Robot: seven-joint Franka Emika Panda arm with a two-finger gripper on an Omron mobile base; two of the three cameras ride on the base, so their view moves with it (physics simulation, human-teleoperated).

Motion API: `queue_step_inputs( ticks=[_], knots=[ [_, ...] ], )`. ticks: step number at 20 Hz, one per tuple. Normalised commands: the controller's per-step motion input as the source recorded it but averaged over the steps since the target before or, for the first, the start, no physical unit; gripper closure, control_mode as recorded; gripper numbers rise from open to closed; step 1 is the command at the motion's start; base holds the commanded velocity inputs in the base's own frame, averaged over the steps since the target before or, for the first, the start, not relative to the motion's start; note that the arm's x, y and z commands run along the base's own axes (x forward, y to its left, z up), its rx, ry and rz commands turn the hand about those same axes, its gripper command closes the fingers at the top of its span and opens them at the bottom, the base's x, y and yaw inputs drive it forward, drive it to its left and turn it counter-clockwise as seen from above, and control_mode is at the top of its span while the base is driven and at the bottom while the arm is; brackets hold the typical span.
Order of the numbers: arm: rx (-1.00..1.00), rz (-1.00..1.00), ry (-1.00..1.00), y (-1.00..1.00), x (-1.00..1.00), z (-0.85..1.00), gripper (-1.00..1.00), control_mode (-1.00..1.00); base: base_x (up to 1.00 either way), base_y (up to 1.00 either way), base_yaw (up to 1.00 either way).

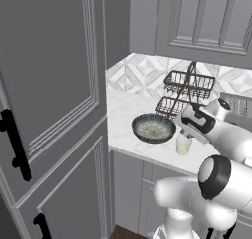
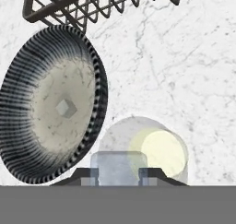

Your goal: Grab a lemon wedge from the fridge and one ice cube from the ice bowl, and put them in the glass of lemonade.

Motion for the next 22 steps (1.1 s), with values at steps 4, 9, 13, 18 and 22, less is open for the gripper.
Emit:
queue_step_inputs(
  ticks=[4, 9, 13, 18, 22],
  knots=[
    [0.00, -0.01, 0.00, -0.10, 0.22, -0.22, 1.00, -1.00, 0.00, 0.00, 0.00],
    [0.01, 0.00, 0.00, -0.16, 0.18, -0.21, 1.00, -1.00, 0.00, 0.00, 0.00],
    [0.01, 0.00, 0.00, -0.14, 0.15, -0.17, 1.00, -1.00, 0.00, 0.00, 0.00],
    [0.00, 0.00, -0.03, -0.01, 0.04, -0.05, -1.00, -1.00, 0.00, 0.00, 0.00],
    [0.00, 0.00, -0.06, 0.00, -0.04, 0.00, -1.00, -1.00, 0.00, 0.00, 0.00]
  ],
)
